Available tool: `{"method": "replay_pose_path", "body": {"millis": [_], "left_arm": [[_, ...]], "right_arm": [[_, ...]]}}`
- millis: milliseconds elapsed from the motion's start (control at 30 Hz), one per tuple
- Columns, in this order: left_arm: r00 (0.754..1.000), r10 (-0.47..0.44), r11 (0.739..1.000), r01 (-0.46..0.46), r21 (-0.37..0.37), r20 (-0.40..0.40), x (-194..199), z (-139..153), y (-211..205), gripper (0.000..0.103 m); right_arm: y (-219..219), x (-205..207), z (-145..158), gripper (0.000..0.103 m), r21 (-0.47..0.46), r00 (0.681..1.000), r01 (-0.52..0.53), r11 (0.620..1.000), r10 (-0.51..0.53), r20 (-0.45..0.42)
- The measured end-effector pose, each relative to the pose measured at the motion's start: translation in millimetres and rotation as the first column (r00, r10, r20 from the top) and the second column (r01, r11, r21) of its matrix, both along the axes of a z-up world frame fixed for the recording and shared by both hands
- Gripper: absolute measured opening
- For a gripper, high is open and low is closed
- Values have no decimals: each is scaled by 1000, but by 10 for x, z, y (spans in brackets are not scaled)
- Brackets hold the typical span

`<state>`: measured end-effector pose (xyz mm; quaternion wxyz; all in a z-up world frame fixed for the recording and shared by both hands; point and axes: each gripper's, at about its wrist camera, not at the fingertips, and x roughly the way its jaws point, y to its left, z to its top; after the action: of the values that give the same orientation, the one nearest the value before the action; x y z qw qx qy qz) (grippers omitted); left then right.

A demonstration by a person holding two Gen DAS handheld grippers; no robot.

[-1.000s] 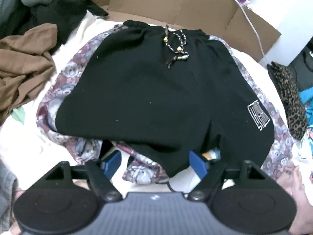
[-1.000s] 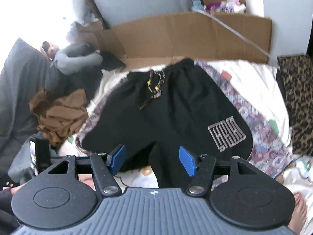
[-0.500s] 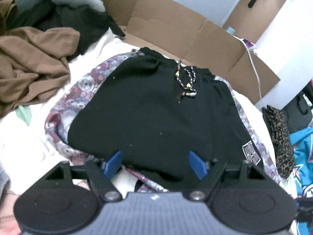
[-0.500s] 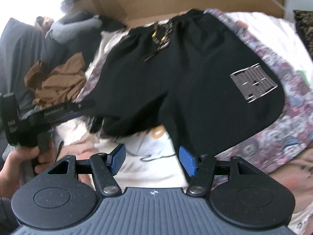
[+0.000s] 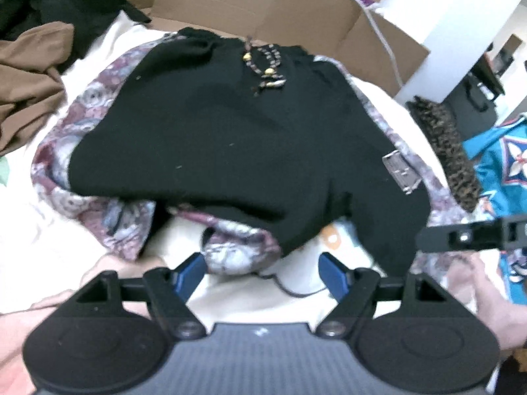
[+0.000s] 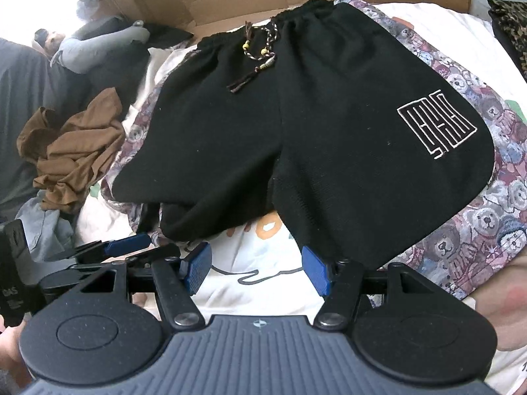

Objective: Fold clothes

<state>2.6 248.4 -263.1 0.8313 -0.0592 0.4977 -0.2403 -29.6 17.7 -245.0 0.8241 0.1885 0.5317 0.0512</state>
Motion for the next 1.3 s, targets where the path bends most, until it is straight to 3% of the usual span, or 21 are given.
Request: {"method": "replay_pose_path", "body": {"millis": [133, 200, 333, 400, 467, 600, 733, 1100, 1300], "left_arm": [[1000, 30, 998, -30, -51, -3, 95, -104, 80, 78], [1000, 27, 997, -28, -74, -12, 145, -162, 100, 70], [998, 3, 988, -12, -157, -57, 188, -178, 150, 32], [999, 22, 982, -29, -185, -41, 175, -104, 181, 23], [998, 41, 971, -30, -236, 42, 105, 84, 210, 20], [993, 26, 938, 16, -345, 117, 65, 401, 238, 15], [991, 21, 922, 34, -387, 136, 225, 531, 246, 15], [998, -11, 958, 30, -284, 67, 817, 275, 118, 16], [1000, 16, 965, -13, -261, 9, 908, 137, 146, 30]], "right_arm": [[82, 13, -14, 67, -22, 1000, -20, 1000, 20, 0], [101, 33, -20, 67, -40, 1000, -22, 999, 22, -5], [108, 100, 1, 67, -46, 1000, -20, 999, 20, -8], [110, 132, 35, 67, -55, 999, -32, 998, 32, 4], [79, 145, 59, 67, -65, 1000, -23, 998, 24, 13], [-4, 105, 58, 67, -62, 1000, 21, 998, -20, 6], [13, 11, -2, 67, -62, 1000, 30, 998, -30, 1], [144, 24, -267, 67, 101, 984, 180, 978, -179, -16], [322, 231, -354, 67, 156, 981, 195, 968, -195, -17]]}}
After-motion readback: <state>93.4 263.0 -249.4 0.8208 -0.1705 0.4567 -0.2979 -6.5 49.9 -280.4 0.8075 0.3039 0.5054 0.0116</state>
